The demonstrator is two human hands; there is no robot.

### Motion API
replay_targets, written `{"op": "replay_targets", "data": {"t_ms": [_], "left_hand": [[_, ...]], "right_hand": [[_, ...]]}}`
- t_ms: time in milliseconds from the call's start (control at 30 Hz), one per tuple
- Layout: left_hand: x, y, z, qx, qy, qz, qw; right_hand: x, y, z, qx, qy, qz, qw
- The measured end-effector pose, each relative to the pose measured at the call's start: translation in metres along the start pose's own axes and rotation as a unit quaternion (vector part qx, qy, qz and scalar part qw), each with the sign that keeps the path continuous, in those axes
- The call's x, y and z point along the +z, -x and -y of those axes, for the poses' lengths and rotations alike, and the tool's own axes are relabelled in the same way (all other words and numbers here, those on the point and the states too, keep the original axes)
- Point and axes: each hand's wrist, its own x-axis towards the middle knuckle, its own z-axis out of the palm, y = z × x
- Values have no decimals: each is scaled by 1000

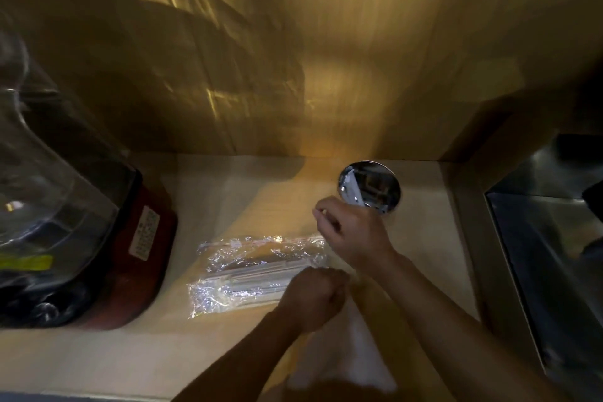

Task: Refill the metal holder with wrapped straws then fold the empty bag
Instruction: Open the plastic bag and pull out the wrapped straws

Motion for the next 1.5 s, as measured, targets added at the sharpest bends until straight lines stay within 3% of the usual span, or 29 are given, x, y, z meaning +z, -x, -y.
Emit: {"op": "replay_targets", "data": {"t_ms": [133, 200, 267, 433, 600, 833, 967, 1033, 1200, 1367, 1500], "left_hand": [[-18, 21, 24, -98, -2, -84, 992], [-21, 35, 38, -137, -14, -93, 986], [-21, 50, 53, -185, -49, -73, 979], [-18, 80, 75, -246, -103, 21, 963], [-24, 91, 80, -236, -128, 82, 960], [-32, 78, 79, -207, -153, 16, 966], [-28, 77, 69, -216, -197, -78, 953], [-25, 78, 65, -225, -211, -85, 947], [-11, 106, 55, -205, -196, -20, 959], [-21, 118, 57, -138, -161, -83, 974], [-36, 109, 71, -213, -83, -14, 973]], "right_hand": [[44, 16, -5, 23, -8, 141, 990], [64, 25, -9, 20, 49, 216, 975], [79, 34, -13, 15, 103, 289, 952], [96, 47, -23, 32, 109, 432, 895], [100, 53, -28, -9, 130, 388, 912], [98, 46, -19, -64, 189, 339, 919], [93, 52, -16, -112, 208, 196, 952], [94, 58, -20, -119, 186, 167, 961], [88, 74, -25, -103, 177, 283, 937], [82, 82, -26, -89, 130, 299, 941], [89, 68, -25, -43, 115, 329, 936]]}}
